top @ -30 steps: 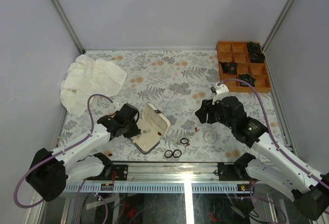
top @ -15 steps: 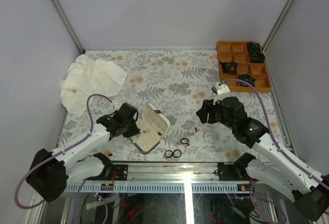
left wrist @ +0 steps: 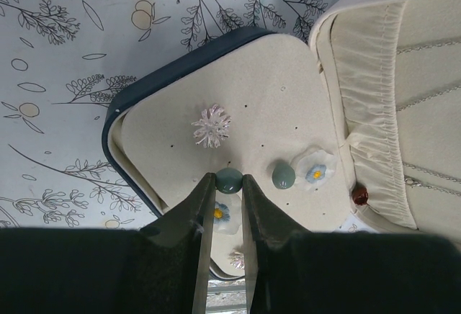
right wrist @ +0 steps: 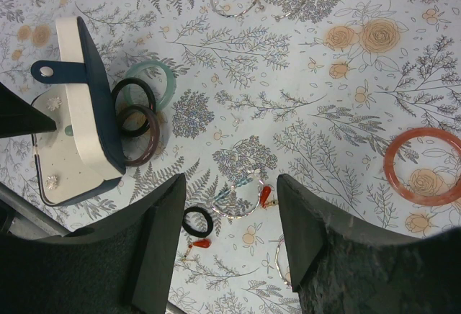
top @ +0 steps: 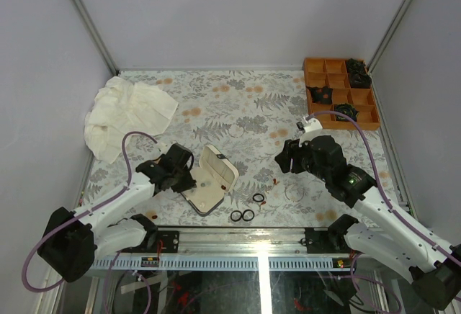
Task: Organize the mixed jewelry
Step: Place the jewelry in the jewelry box.
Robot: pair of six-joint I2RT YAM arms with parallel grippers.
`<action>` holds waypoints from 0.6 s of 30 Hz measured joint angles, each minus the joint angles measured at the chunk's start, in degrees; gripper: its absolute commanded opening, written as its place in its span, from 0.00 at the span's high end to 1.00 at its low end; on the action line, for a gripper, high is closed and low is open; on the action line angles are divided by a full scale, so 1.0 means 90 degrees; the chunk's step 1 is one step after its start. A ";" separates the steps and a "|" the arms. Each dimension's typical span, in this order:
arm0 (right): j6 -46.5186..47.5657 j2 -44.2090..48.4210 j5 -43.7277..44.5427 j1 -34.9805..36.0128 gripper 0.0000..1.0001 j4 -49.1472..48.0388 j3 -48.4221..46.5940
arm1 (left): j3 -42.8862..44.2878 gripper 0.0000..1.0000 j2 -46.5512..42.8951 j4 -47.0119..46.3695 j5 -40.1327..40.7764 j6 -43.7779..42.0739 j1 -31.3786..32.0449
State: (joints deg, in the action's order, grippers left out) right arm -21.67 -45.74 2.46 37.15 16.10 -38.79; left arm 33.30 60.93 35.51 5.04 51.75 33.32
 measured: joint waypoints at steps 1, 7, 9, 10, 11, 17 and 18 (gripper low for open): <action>0.0000 0.0000 0.0000 0.0000 0.39 0.0000 0.0000 | 0.0005 1.00 0.0012 -0.0002 -0.0002 -0.0005 0.0000; 0.0000 0.0000 -0.0002 0.0000 0.39 0.0000 0.0000 | 0.0046 1.00 0.0090 0.0000 -0.0002 -0.0029 -0.0002; 0.0000 0.0000 -0.0002 0.0000 0.39 0.0000 0.0000 | 0.0051 1.00 0.0097 0.0000 -0.0005 -0.0029 -0.0007; 0.0000 0.0000 -0.0002 0.0000 0.40 0.0000 0.0000 | 0.0051 1.00 0.0100 0.0000 -0.0005 -0.0029 -0.0007; 0.0000 0.0000 -0.0002 0.0000 0.39 0.0000 0.0000 | 0.0051 1.00 0.0100 0.0000 -0.0010 -0.0032 -0.0007; 0.0000 0.0012 -0.0002 0.0000 0.39 0.0000 0.0000 | 0.0051 1.00 0.0107 -0.0005 -0.0015 -0.0046 -0.0007; 0.0000 0.0017 -0.0002 0.0000 0.39 -0.0002 0.0000 | 0.0051 1.00 0.0107 -0.0010 -0.0017 -0.0046 -0.0007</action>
State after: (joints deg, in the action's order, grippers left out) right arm -21.67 -45.58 2.44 37.15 16.08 -38.79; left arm 33.76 61.89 35.42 4.89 51.33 33.26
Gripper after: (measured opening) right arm 0.605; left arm 0.162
